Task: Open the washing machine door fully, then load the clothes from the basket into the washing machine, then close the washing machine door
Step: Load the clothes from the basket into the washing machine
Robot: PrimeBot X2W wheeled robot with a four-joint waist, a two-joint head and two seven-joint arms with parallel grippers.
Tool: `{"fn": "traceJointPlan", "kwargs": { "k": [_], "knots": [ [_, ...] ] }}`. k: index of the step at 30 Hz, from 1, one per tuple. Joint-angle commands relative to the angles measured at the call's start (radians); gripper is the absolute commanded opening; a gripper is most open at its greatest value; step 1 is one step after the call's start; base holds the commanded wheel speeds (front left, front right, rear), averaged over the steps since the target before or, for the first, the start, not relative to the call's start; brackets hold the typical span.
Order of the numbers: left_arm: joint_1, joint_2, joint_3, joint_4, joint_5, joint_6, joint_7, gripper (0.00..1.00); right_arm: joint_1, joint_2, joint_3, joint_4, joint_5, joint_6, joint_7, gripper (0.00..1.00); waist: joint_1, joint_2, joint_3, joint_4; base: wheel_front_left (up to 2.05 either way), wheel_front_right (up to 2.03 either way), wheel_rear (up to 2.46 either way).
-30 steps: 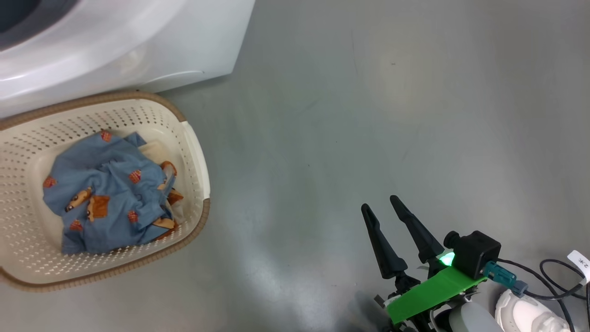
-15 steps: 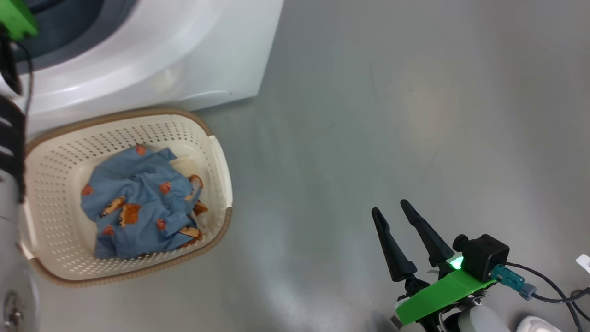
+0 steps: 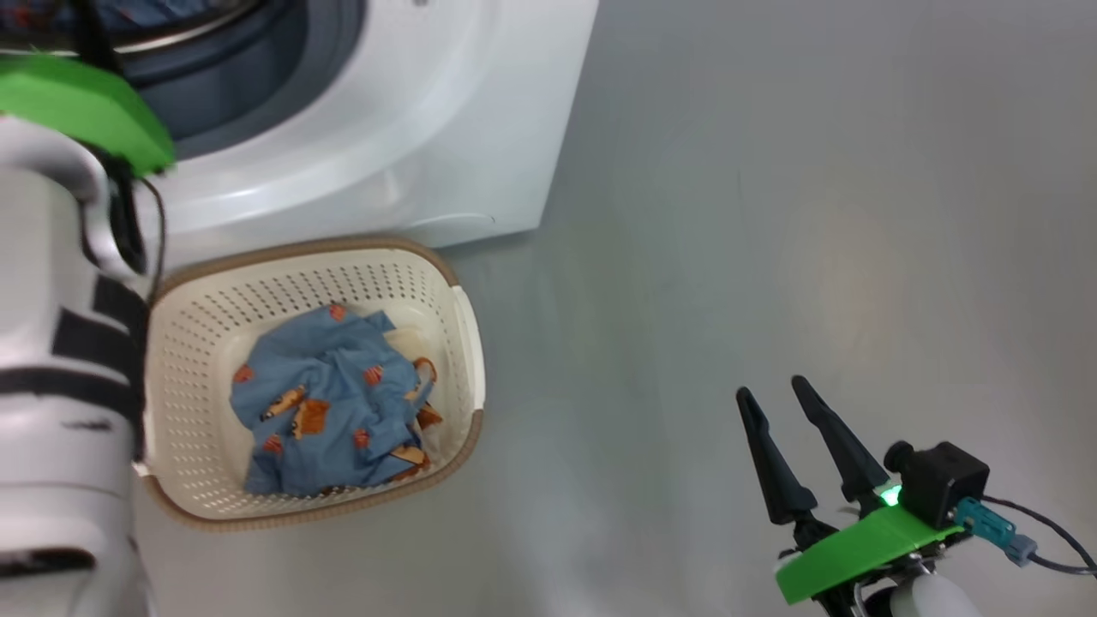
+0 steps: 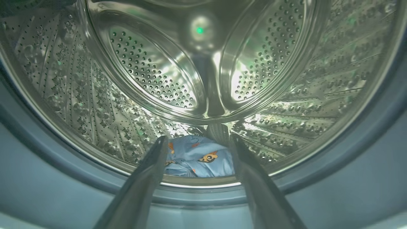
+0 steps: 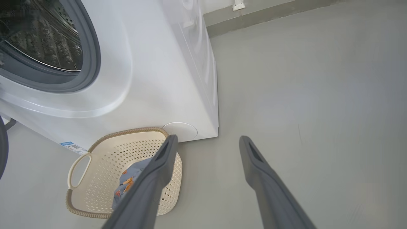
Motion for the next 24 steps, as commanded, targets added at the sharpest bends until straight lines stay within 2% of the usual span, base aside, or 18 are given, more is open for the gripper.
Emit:
{"fn": "traceJointPlan", "kwargs": {
  "k": [1, 12, 19, 24],
  "knots": [
    [0.039, 0.03, 0.013, -0.048, -0.014, -0.009, -0.006, 1.0, 0.032, -0.011, 0.014, -0.021, -0.014, 0.002, -0.012, 1.0, 0.0, 0.0, -0.047, 0.034, 0.0, 0.0, 0.0],
    [0.312, -0.034, 0.037, -0.261, -0.028, -0.047, -0.006, 1.0, 0.062, -0.028, -0.044, -0.027, -0.028, 0.002, -0.012, 1.0, 0.0, 0.0, -0.174, 0.096, 0.0, 0.0, 0.0],
    [0.481, -0.043, 0.046, -0.382, -0.016, -0.062, -0.006, 1.0, 0.077, -0.032, -0.057, -0.029, -0.036, 0.002, -0.012, 1.0, 0.0, 0.0, -0.216, 0.104, 0.0, 0.0, 0.0],
    [0.637, -0.056, 0.057, -0.498, -0.019, -0.096, -0.006, 1.0, 0.087, -0.037, -0.062, -0.028, -0.038, 0.002, -0.012, 1.0, 0.0, 0.0, -0.244, 0.103, 0.0, 0.0, 0.0]
  ]
}}
